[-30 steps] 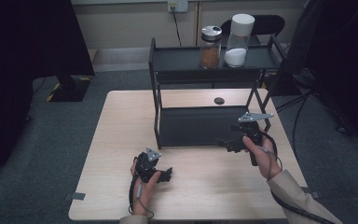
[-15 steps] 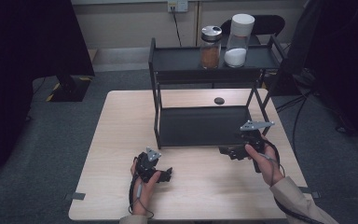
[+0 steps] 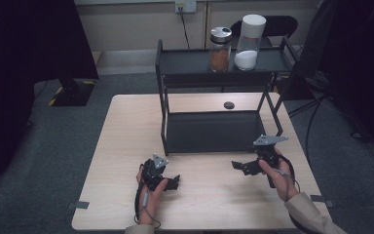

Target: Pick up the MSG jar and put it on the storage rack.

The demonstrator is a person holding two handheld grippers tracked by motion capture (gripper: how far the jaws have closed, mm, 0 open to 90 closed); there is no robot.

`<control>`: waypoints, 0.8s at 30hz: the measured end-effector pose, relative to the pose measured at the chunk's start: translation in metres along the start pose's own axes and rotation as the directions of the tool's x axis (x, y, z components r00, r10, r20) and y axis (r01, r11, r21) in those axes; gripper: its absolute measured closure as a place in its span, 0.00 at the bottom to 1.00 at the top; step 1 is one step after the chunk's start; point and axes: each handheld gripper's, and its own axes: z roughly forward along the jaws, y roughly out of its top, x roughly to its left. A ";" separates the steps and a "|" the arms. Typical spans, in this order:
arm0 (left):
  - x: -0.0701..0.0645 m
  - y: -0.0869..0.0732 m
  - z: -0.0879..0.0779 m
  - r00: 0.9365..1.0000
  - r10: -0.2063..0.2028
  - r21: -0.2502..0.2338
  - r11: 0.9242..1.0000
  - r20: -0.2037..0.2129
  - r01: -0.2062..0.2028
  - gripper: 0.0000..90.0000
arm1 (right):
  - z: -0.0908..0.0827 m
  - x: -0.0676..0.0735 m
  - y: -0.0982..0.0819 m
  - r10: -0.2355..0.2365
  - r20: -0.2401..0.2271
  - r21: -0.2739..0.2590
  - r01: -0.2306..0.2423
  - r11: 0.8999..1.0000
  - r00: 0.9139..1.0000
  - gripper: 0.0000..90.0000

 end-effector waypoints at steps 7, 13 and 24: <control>0.000 0.000 0.000 1.000 0.000 0.000 1.000 0.000 0.000 0.00 | -0.002 0.000 -0.012 0.002 0.014 0.008 -0.003 1.000 1.000 0.01; 0.000 0.000 0.000 1.000 0.000 0.000 1.000 0.000 0.000 0.00 | -0.005 0.000 -0.022 0.003 0.021 0.011 -0.004 1.000 1.000 0.01; 0.000 0.000 0.000 1.000 0.000 0.000 1.000 0.000 0.000 0.00 | -0.006 0.002 -0.037 -0.018 0.036 0.046 0.016 0.999 0.999 0.01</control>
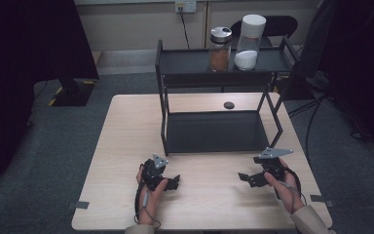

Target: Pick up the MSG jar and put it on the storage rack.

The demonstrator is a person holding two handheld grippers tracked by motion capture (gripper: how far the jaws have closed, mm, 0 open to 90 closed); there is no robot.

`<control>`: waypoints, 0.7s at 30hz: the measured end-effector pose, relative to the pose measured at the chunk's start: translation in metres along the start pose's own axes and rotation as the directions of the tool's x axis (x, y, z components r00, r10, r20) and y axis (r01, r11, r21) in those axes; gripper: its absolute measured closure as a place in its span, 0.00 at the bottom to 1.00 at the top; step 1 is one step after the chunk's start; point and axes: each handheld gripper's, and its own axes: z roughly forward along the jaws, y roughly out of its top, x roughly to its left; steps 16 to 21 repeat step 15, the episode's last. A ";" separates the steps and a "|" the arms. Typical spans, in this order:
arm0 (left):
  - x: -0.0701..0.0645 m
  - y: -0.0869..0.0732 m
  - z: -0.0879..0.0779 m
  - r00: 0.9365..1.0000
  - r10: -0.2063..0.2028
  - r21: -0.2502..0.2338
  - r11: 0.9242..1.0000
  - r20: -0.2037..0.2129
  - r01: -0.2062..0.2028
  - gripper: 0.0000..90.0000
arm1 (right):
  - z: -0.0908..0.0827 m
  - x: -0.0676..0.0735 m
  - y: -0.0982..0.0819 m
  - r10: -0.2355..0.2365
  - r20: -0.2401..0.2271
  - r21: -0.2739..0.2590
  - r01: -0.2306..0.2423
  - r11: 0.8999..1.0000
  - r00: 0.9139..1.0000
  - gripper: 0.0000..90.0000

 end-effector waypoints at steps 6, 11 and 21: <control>0.000 0.000 0.000 1.000 0.000 0.000 1.000 0.000 0.000 0.00 | -0.001 0.006 -0.006 -0.043 0.040 0.041 0.042 0.998 0.998 0.01; 0.000 0.000 0.000 1.000 0.000 0.000 1.000 0.000 0.000 0.00 | 0.001 0.010 -0.010 -0.076 0.068 0.078 0.070 0.994 0.995 0.01; 0.000 0.000 0.000 1.000 0.000 0.000 1.000 0.000 0.000 0.00 | 0.002 0.012 -0.012 -0.094 0.080 0.094 0.087 0.992 0.992 0.01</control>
